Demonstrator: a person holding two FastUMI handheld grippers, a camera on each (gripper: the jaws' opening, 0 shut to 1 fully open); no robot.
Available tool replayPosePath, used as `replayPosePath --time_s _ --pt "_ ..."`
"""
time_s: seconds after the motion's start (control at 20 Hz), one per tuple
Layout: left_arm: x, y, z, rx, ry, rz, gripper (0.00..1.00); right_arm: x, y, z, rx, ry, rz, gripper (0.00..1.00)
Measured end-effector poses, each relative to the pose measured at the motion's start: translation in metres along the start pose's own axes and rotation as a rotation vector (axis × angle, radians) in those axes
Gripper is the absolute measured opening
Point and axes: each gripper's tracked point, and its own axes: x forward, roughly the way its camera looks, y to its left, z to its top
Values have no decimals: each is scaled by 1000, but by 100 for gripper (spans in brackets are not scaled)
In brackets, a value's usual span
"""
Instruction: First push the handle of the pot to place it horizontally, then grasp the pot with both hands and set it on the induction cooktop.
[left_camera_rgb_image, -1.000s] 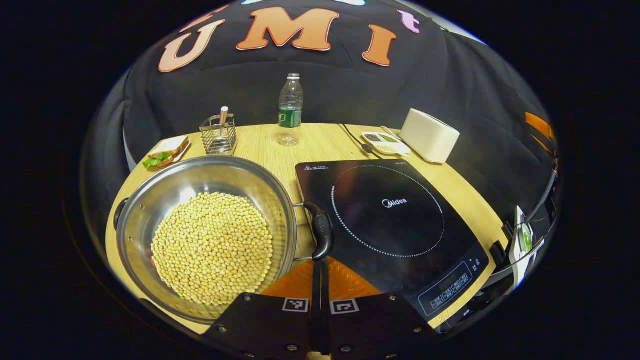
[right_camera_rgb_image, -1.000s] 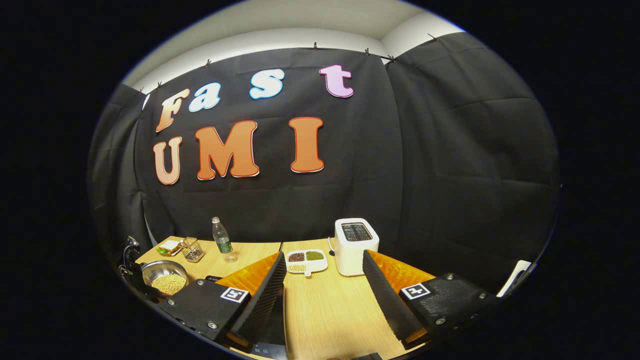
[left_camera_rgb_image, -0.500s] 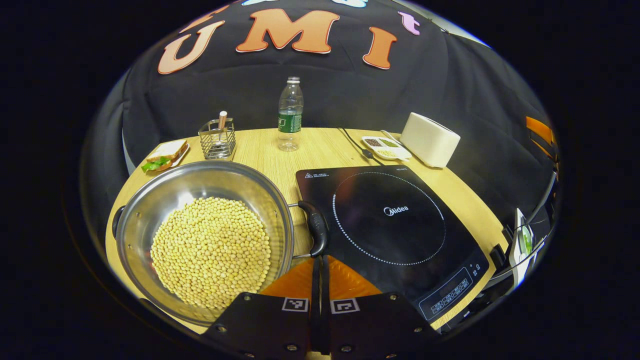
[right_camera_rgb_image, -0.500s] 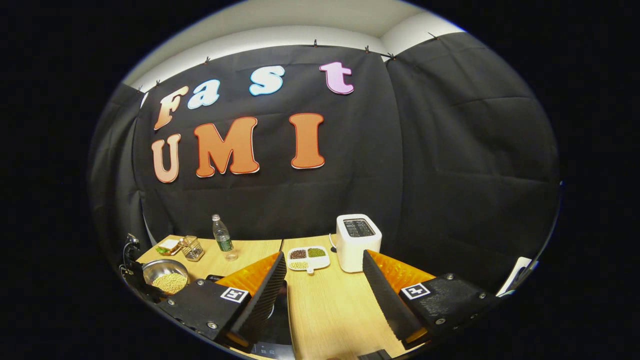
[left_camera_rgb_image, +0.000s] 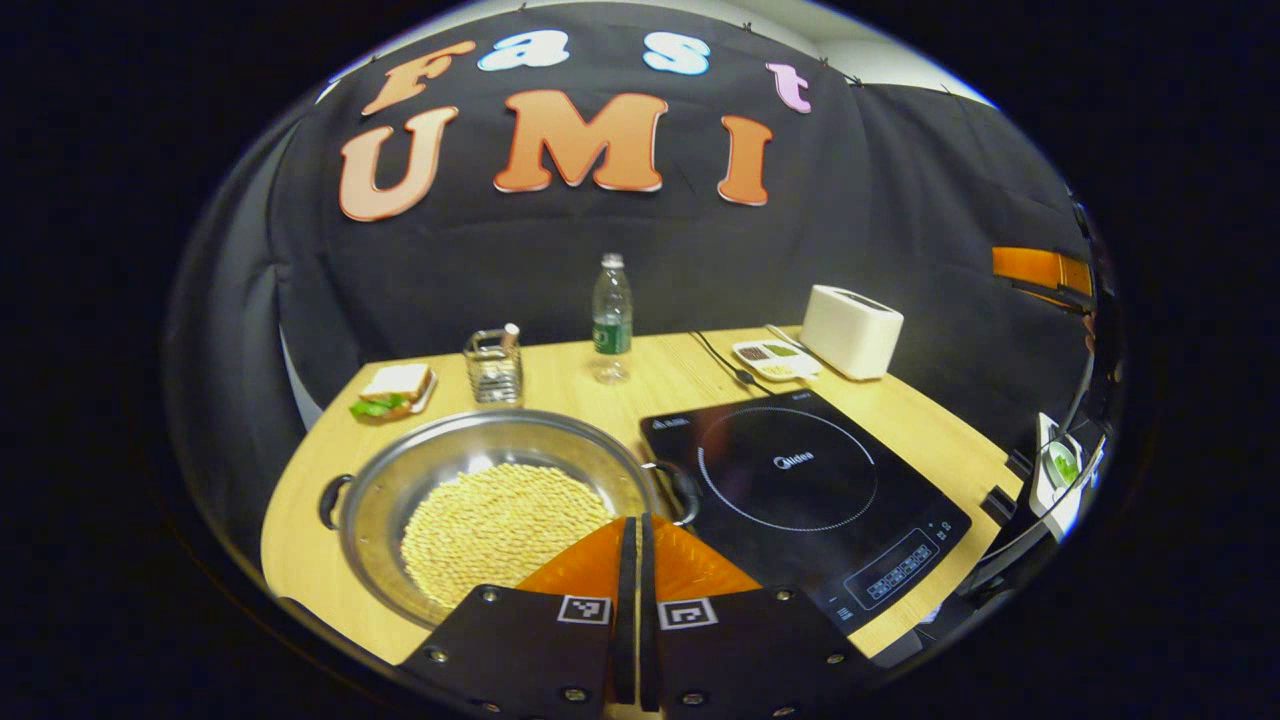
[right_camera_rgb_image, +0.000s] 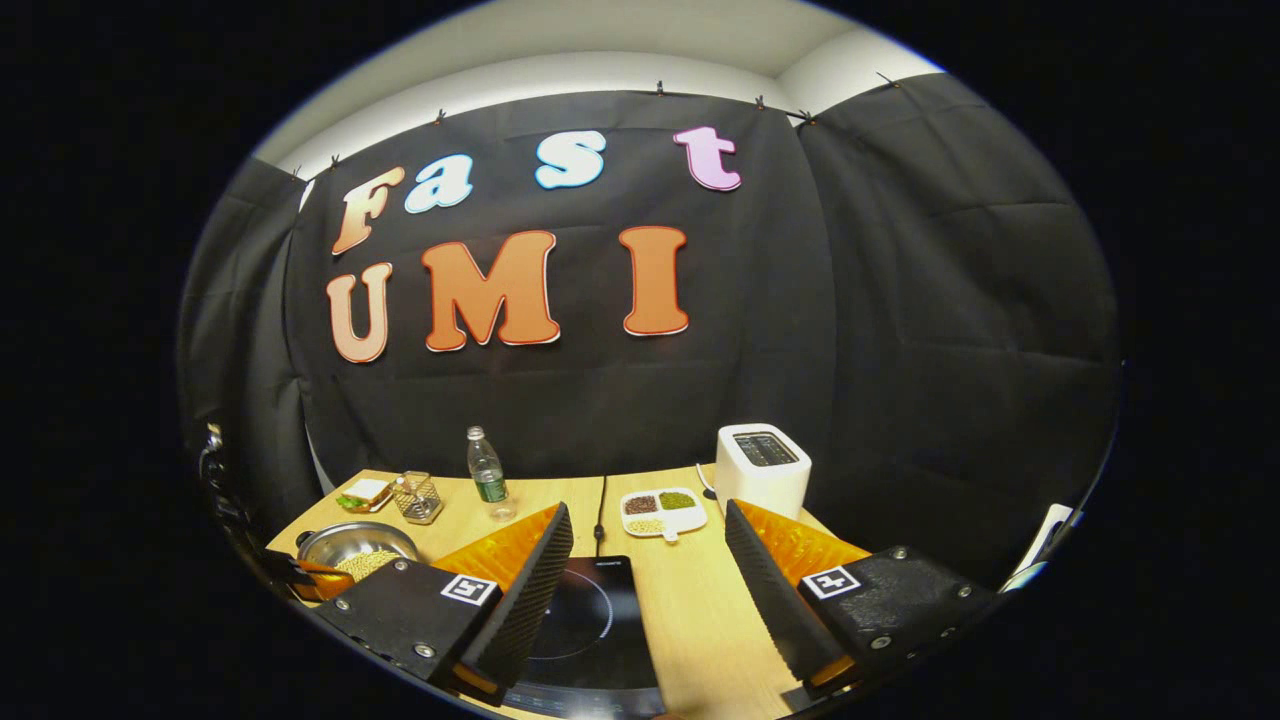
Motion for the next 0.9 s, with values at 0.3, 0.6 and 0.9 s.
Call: replayPosePath --time_s 0.3,0.6,0.9 --pt "-49 121 19 -119 -112 178 29 1 64 -14 16 1 8 95" --pt "-48 204 -3 -174 -101 245 72 8 157 -59 61 99 109 95" --pt "-19 234 -13 -151 -92 225 74 30 225 -104 -20 173 147 95"
